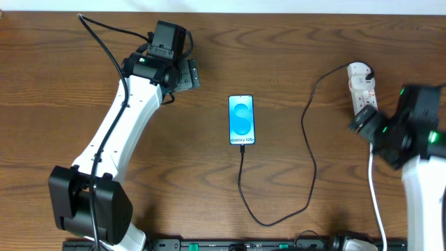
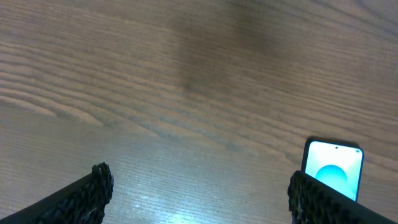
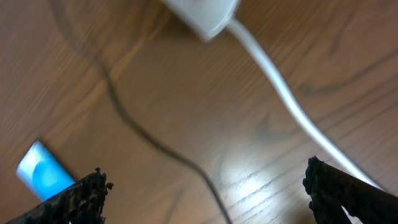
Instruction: Plug charger to phone and switch on socket
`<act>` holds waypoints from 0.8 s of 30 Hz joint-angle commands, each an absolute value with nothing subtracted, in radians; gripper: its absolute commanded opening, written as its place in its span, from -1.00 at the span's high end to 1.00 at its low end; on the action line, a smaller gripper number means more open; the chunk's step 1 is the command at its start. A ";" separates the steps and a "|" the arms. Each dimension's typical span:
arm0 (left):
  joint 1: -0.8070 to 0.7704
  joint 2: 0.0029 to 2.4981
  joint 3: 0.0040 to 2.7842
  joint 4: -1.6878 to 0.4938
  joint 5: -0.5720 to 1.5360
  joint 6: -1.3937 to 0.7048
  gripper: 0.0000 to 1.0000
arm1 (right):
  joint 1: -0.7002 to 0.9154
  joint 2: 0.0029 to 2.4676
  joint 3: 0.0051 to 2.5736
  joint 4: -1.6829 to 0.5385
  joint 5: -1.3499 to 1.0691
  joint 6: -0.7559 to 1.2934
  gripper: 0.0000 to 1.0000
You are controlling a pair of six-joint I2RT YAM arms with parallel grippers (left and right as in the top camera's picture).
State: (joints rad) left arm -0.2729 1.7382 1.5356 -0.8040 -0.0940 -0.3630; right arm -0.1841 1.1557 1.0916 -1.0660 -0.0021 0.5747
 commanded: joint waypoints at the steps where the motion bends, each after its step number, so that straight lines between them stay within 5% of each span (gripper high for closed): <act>1: -0.272 1.745 1.536 -0.804 -0.114 -0.368 -0.83 | -0.115 0.989 1.005 -1.069 -0.030 0.560 -0.98; 24: -0.272 1.745 1.536 -0.804 -0.114 -0.368 -0.84 | -0.091 0.804 0.964 -1.223 -0.059 0.560 -0.99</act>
